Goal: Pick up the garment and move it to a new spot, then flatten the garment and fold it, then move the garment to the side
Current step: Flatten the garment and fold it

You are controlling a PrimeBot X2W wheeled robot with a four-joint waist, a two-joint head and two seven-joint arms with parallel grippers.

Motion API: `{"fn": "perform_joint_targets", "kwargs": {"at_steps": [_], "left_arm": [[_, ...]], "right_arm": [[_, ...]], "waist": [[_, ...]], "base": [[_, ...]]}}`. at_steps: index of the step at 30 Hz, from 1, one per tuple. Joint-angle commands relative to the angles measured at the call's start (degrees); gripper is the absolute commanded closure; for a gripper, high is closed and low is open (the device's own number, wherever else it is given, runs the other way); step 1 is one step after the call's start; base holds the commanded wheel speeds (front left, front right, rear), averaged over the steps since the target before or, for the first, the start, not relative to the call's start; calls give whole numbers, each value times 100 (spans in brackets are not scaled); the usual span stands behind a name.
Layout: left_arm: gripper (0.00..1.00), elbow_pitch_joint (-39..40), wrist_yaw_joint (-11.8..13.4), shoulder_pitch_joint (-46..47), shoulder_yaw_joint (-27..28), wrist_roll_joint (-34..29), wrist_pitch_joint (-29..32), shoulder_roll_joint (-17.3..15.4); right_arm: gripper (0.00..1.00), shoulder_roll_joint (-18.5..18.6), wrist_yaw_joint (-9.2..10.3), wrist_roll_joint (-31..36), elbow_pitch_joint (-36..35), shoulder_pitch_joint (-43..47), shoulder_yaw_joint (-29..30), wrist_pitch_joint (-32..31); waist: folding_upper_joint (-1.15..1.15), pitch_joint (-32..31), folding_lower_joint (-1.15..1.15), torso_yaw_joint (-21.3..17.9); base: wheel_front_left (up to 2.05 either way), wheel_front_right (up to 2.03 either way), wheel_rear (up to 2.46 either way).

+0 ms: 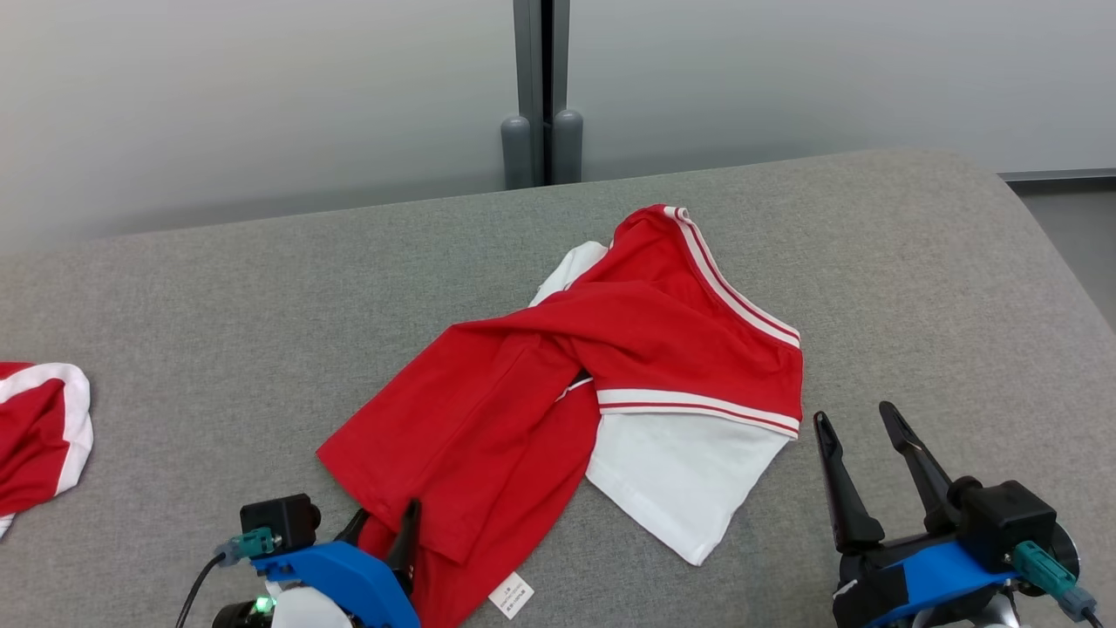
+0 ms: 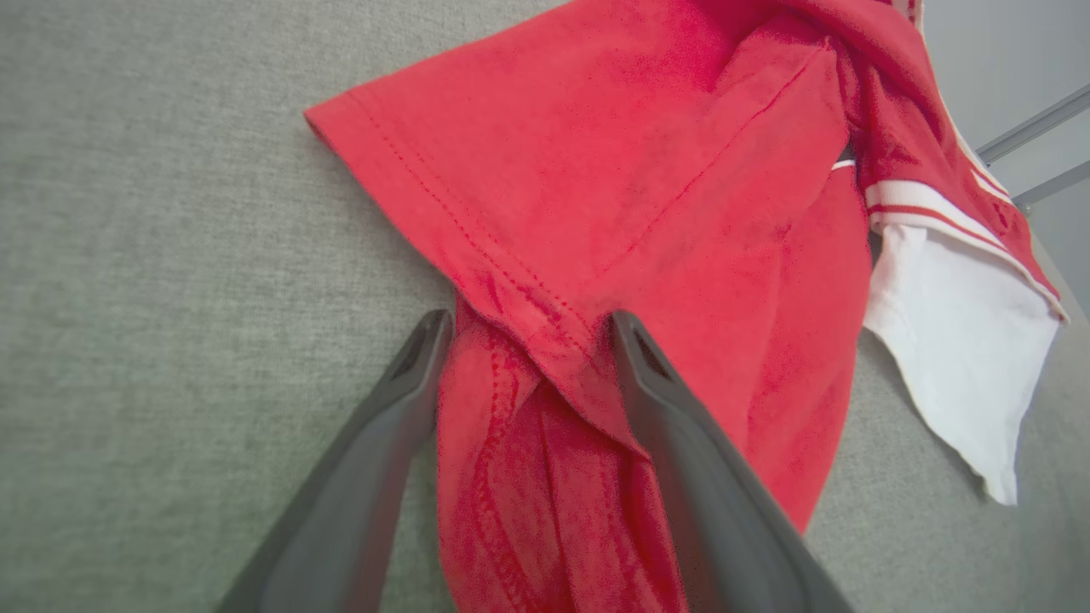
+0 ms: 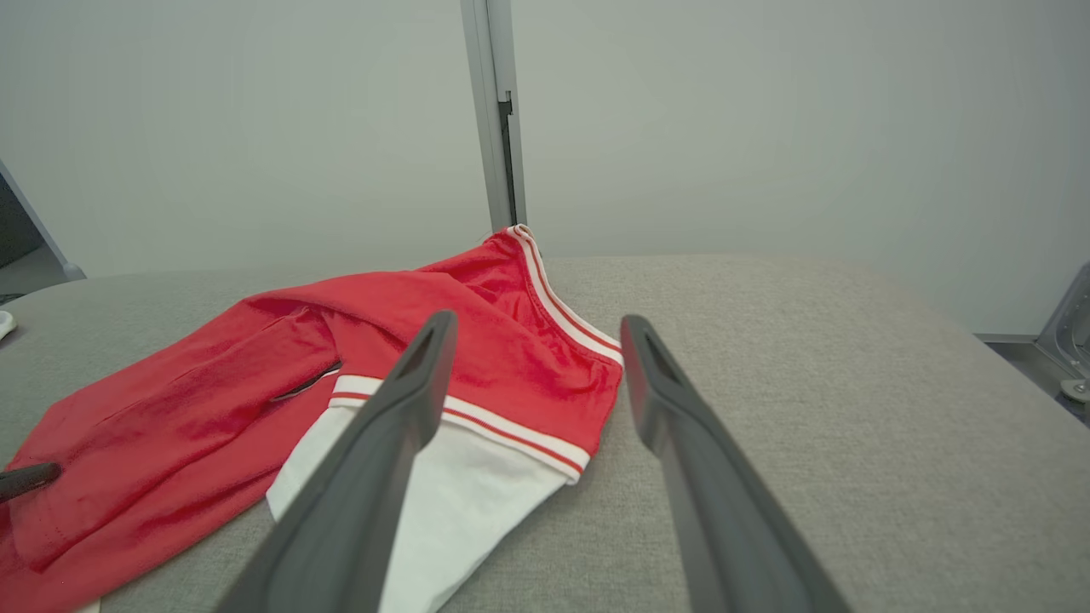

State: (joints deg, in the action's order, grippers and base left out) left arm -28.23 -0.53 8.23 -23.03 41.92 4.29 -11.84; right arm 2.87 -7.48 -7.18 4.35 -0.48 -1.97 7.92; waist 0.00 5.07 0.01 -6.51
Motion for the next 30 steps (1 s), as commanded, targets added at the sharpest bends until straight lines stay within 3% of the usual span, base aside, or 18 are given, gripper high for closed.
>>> {"fn": "perform_joint_targets", "kwargs": {"at_steps": [1, 17, 18, 19, 25, 30], "left_arm": [[0, 2, -21, 146, 7, 13, -10, 26], [0, 391, 50, 199, -139, -71, -15, 39], [28, 406, 40, 198, -149, -67, 1, 40], [100, 419, 21, 201, -149, -45, -14, 49], [100, 518, -186, 205, -117, 141, -95, 130], [100, 1210, -448, 60, -71, 453, -152, 108]], "right_arm": [[0, 4, -3, 8, -4, -73, 0, 27], [0, 4, -2, 11, -22, -5, -23, 1], [0, 4, -3, 7, -19, -6, -32, -7], [0, 4, -3, 5, -17, -11, -40, -14], [0, 4, -2, -10, -50, -2, -24, -43], [0, 4, -3, -30, -88, 46, 79, -36]], "waist": [[0, 3, -1, -5], [0, -4, -1, 43], [0, -6, -1, 45], [0, -6, -1, 46], [0, -14, -1, 92], [0, -1, -1, 241]], "base": [[0, 0, 0], [0, 0, 0], [0, 0, 0], [0, 0, 0], [0, 0, 0], [0, 0, 0]]}}
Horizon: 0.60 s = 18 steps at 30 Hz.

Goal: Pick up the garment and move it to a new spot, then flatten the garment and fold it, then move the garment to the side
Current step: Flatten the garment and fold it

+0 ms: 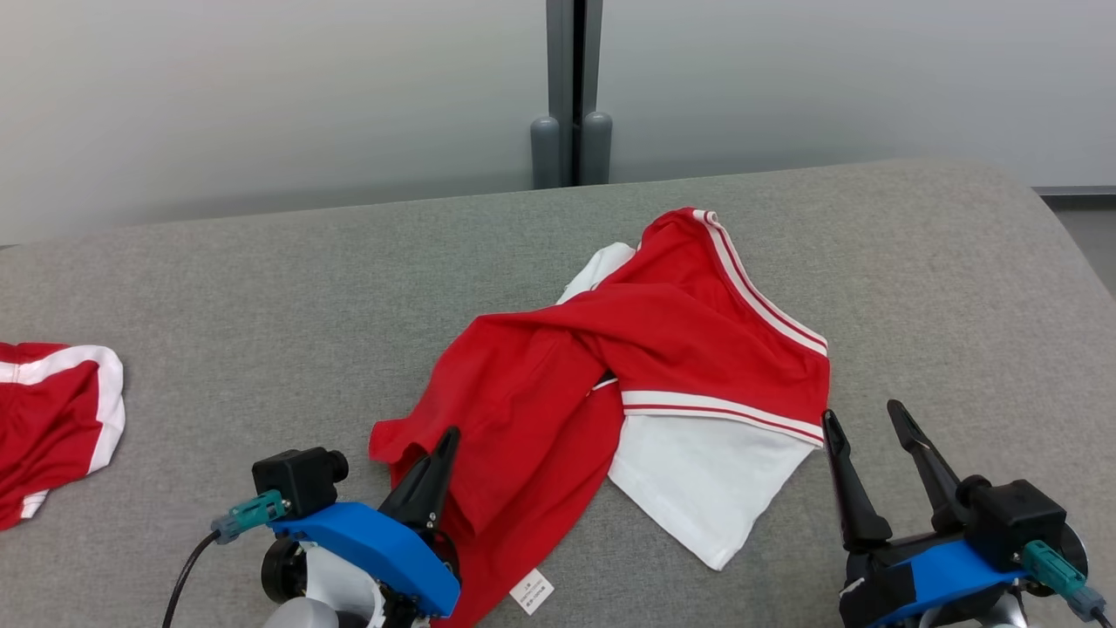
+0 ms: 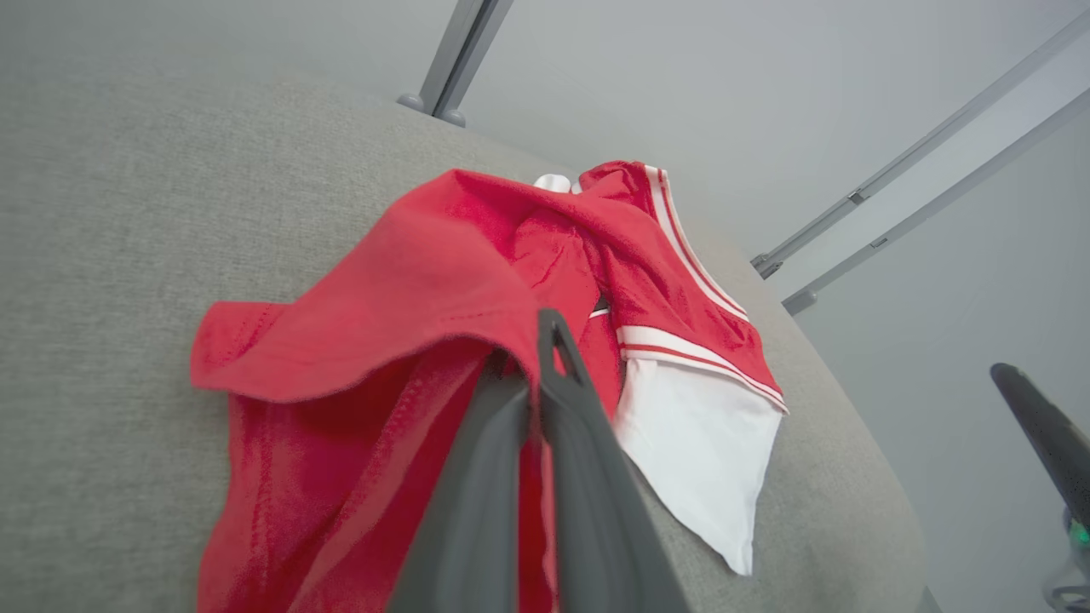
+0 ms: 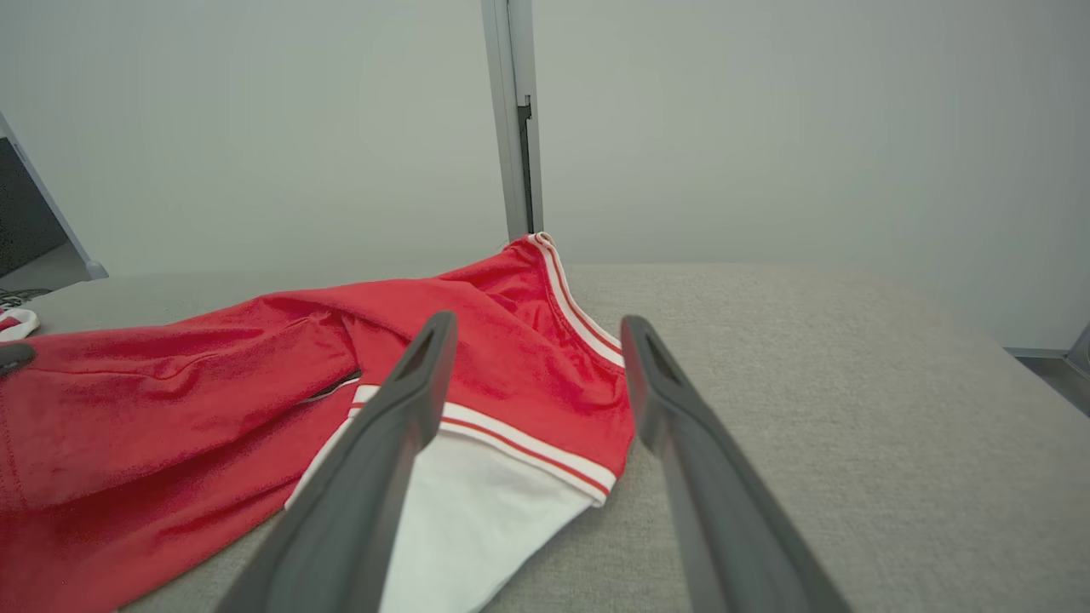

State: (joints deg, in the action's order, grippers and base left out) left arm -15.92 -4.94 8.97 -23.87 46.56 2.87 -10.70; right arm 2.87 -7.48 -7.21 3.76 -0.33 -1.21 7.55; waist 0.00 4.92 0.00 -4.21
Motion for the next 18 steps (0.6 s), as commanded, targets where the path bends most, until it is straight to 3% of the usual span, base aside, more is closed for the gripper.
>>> {"fn": "perform_joint_targets", "kwargs": {"at_steps": [1, 5, 9, 12, 18], "left_arm": [[100, 213, -48, -72, -1, 56, 20, -42], [100, 1220, -111, -333, 76, 333, 85, -180], [100, 1845, 5, -246, 221, 203, 100, -396], [100, 1746, 81, 142, 235, -114, 136, -577], [100, 912, -47, 1285, 190, -579, 132, -820]], "right_arm": [[0, 5, -2, -38, -31, 47, 27, 7], [0, 4, -3, -74, -11, 68, 54, 19], [0, 4, -3, -112, -16, 31, 54, 24], [0, 5, -3, -138, -3, -64, 13, 35], [0, 6, -2, -179, 60, -227, -144, 58]], "waist": [[0, 16, 0, 50], [0, 15, 0, 204], [0, 35, 0, 366], [0, 77, 0, 436], [0, 202, 0, 347]], "base": [[0, 0, 0], [0, 0, 0], [0, 0, 0], [0, 0, 0], [0, 0, 0]]}}
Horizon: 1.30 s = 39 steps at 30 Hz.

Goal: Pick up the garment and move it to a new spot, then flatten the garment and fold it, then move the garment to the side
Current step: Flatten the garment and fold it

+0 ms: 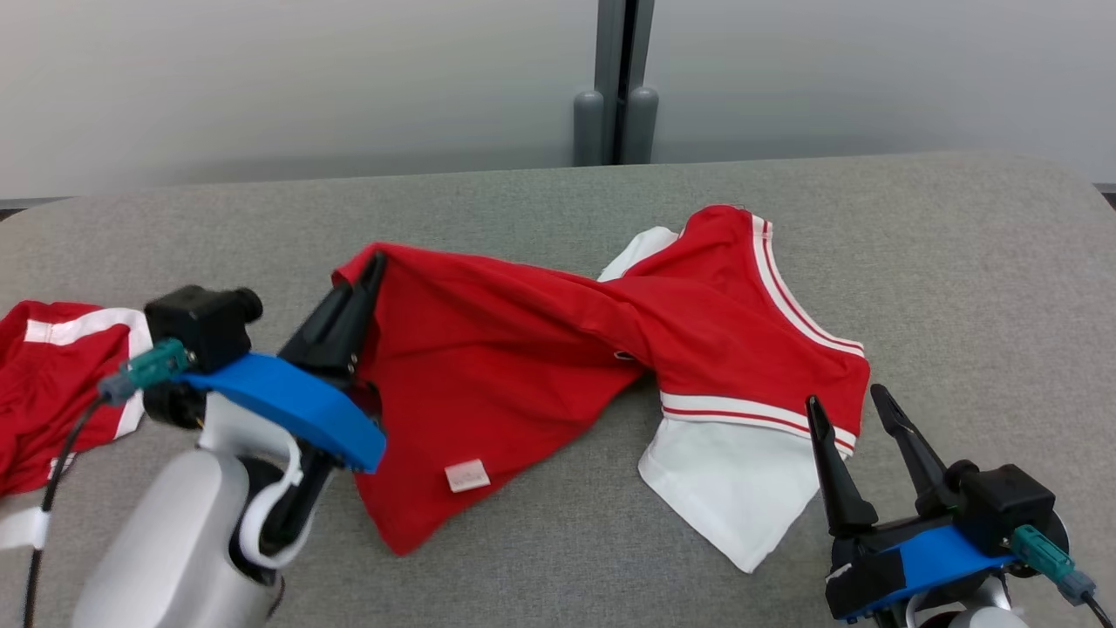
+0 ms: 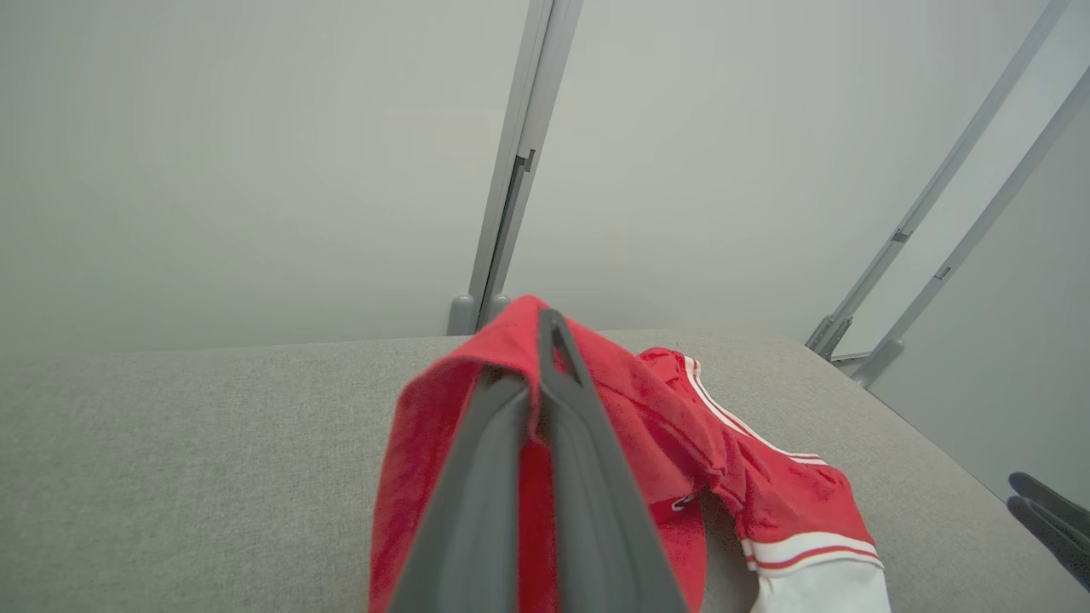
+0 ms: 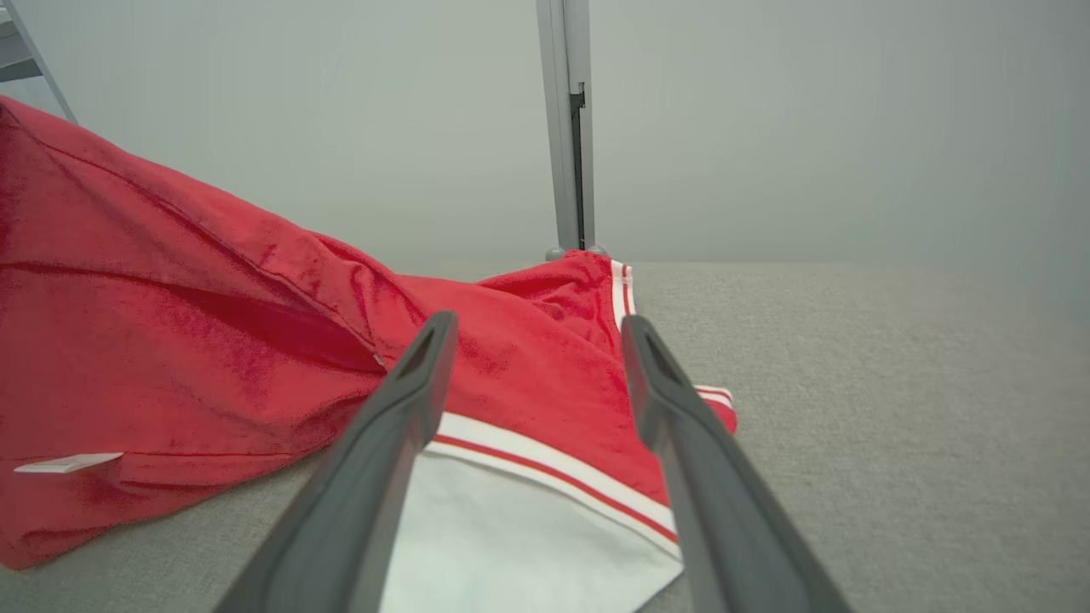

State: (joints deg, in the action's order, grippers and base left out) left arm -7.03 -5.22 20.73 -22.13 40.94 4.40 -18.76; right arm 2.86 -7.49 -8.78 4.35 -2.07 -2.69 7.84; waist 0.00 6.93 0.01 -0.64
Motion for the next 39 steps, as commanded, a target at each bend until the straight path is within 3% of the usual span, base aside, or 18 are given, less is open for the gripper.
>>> {"fn": "perform_joint_targets", "kwargs": {"at_steps": [1, 6, 12, 19, 20, 21, 22, 25, 30, 33, 39], "left_arm": [[100, -110, -48, 284, 10, -101, -70, -76], [100, -227, -152, 673, -77, -252, -378, -240], [100, 122, -181, -463, -582, 36, -84, -411], [100, 9, 268, -1695, -1012, 212, 651, -565], [75, -26, 336, -1748, -1078, 170, 737, -572], [5, -50, 427, -1762, -1077, 125, 739, -554], [0, -62, 505, -1768, -1051, 88, 670, -531], [0, -41, 790, -1827, -893, 46, 505, -512], [0, 307, 1032, -1701, -487, 243, 353, -535], [0, 392, 1059, -1560, -349, 374, 409, -525], [0, -94, 818, -714, -166, 842, 1031, -566]], "right_arm": [[0, 7, -1, -31, 20, -65, 1, 38], [0, 7, -1, -85, 127, -37, 74, 106], [0, 7, -1, -141, 179, 57, 183, 158], [0, 7, -1, -31, 126, -17, 200, 76], [0, 8, -1, -31, 118, -16, 188, 52], [0, 8, -1, -28, 114, -15, 163, 37], [0, 8, -1, -23, 104, -10, 146, 26], [0, 8, -1, -31, 80, 27, 99, -27], [0, 9, -1, -27, 41, 95, 59, -68], [0, 7, -2, -27, 20, 96, 54, -81], [0, 8, -1, -95, -11, -68, -79, -42]], "waist": [[0, 22, -1, -45], [0, 92, -1, -167], [0, 109, -1, -120], [0, 74, -1, 173], [0, 62, -1, 209], [0, 44, -1, 235], [0, 26, -1, 260], [0, -32, -1, 302], [0, -56, -1, 231], [0, -40, -1, 180], [0, 164, -1, -63]], "base": [[0, 0, 0], [0, 0, 0], [0, 0, 0], [0, 0, 0], [0, 0, 0], [0, 0, 0], [0, 0, 0], [0, 0, 0], [0, 0, 0], [0, 0, 0], [0, 0, 0]]}}
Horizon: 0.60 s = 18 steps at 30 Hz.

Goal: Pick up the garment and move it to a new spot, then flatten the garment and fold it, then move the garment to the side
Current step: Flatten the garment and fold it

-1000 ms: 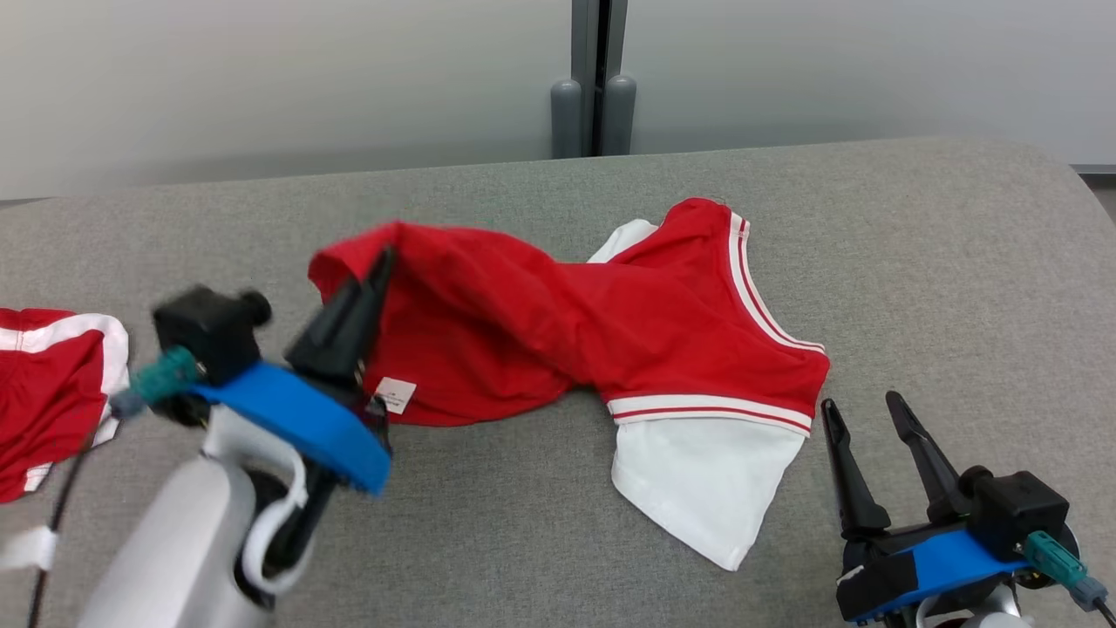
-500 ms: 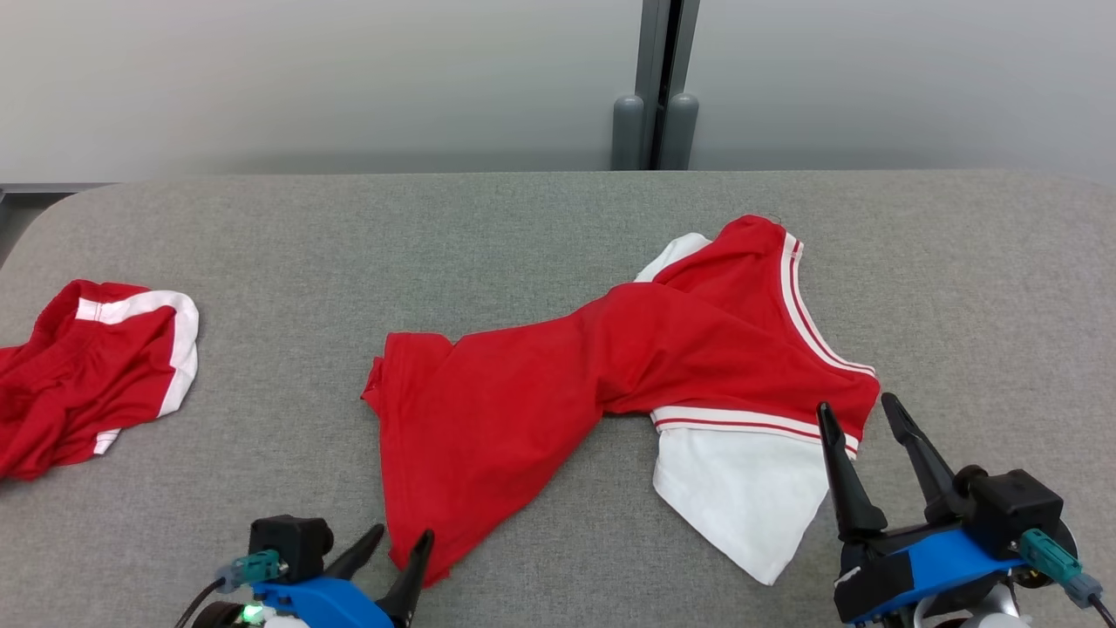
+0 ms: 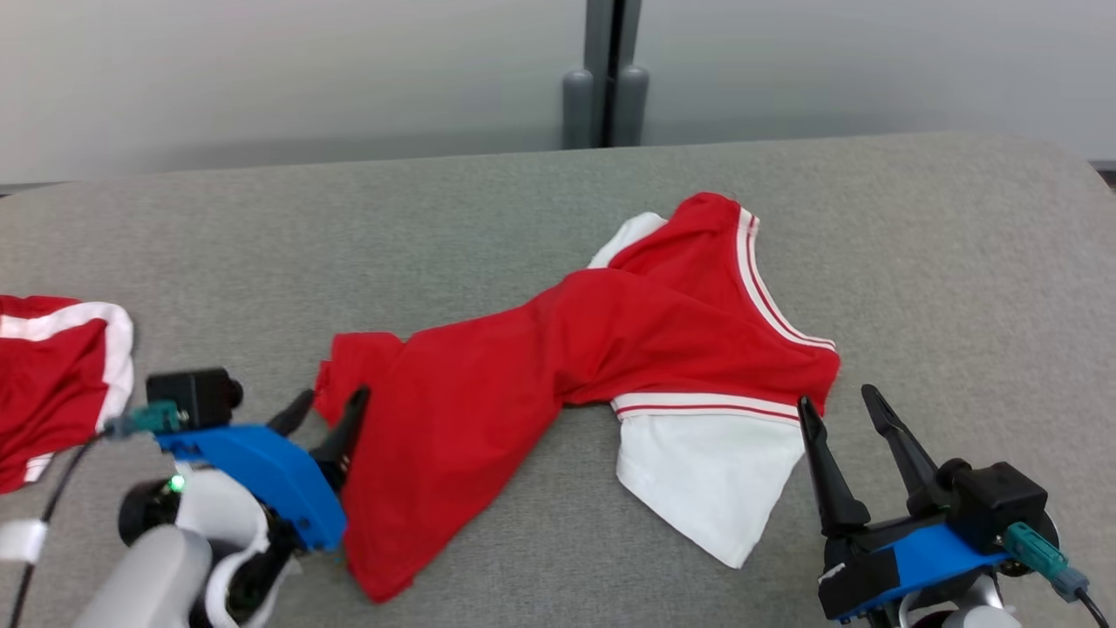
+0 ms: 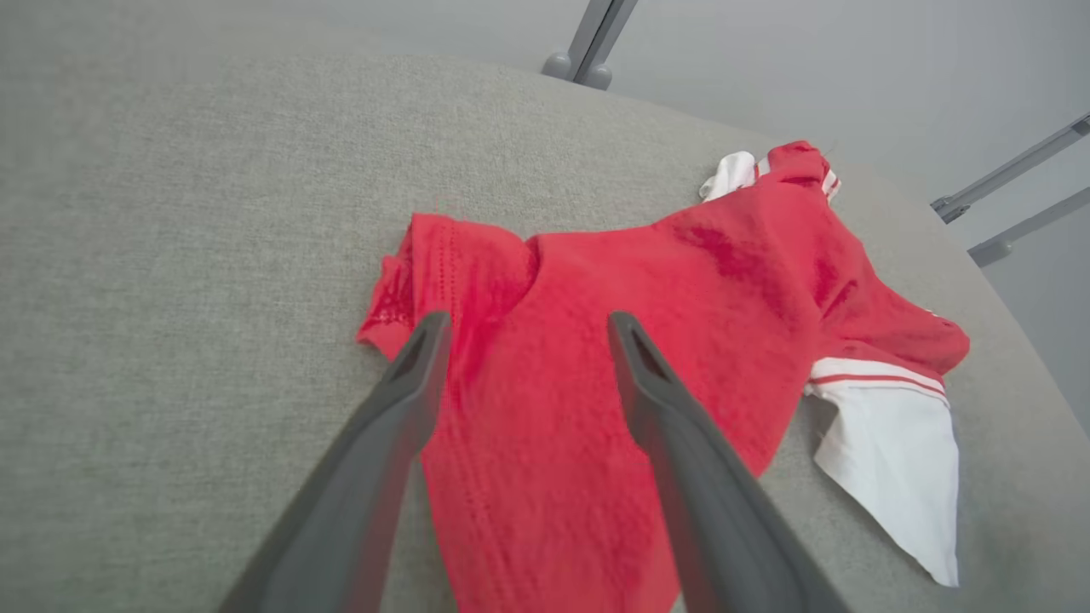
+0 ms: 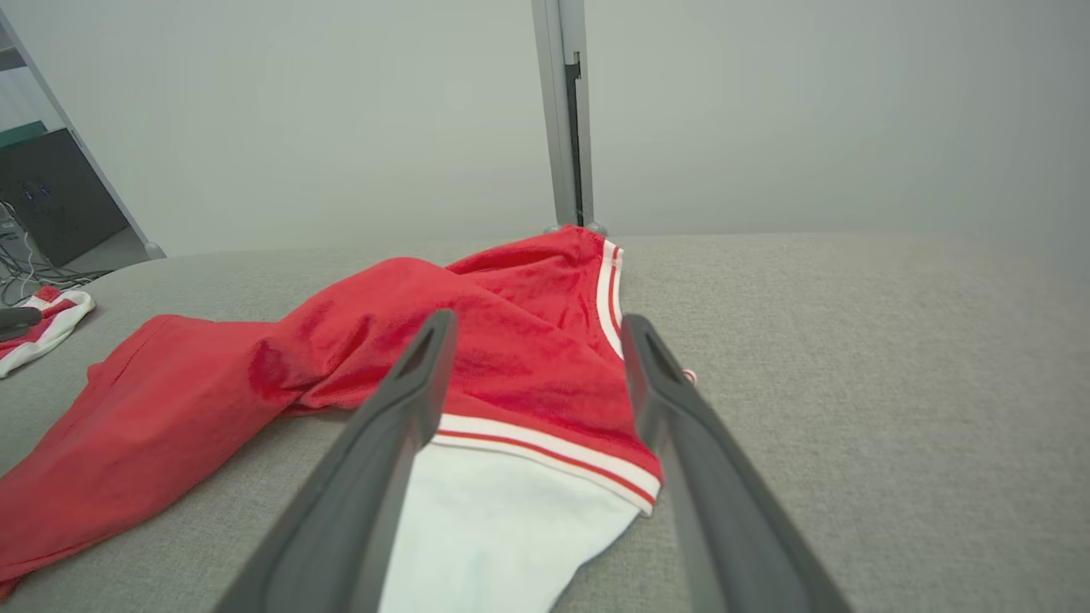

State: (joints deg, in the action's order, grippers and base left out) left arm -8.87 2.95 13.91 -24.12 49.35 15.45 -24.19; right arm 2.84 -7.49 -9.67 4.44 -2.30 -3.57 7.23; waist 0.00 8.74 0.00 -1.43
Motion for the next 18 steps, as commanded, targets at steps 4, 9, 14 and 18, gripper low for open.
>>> {"fn": "perform_joint_targets", "kwargs": {"at_steps": [4, 9, 14, 18], "left_arm": [[0, -629, 49, 563, -5, -18, 491, -207], [0, -1300, 157, 922, -52, 55, 1088, -326], [0, -1660, 424, 734, -343, -153, 1265, -226], [100, -1704, 413, 684, -470, -303, 1015, -115]], "right_arm": [[0, 12, -1, -120, 62, -156, -77, 117], [0, 10, -2, -262, 217, -281, -107, 306], [0, 9, -1, -317, 335, -368, -76, 428], [0, 9, -2, -267, 379, -441, -1, 482]], "waist": [[0, 163, 0, -235], [0, 451, 0, -608], [0, 607, 0, -754], [0, 665, 0, -693]], "base": [[0, 0, 0], [0, 0, 0], [0, 0, 0], [0, 0, 0]]}}
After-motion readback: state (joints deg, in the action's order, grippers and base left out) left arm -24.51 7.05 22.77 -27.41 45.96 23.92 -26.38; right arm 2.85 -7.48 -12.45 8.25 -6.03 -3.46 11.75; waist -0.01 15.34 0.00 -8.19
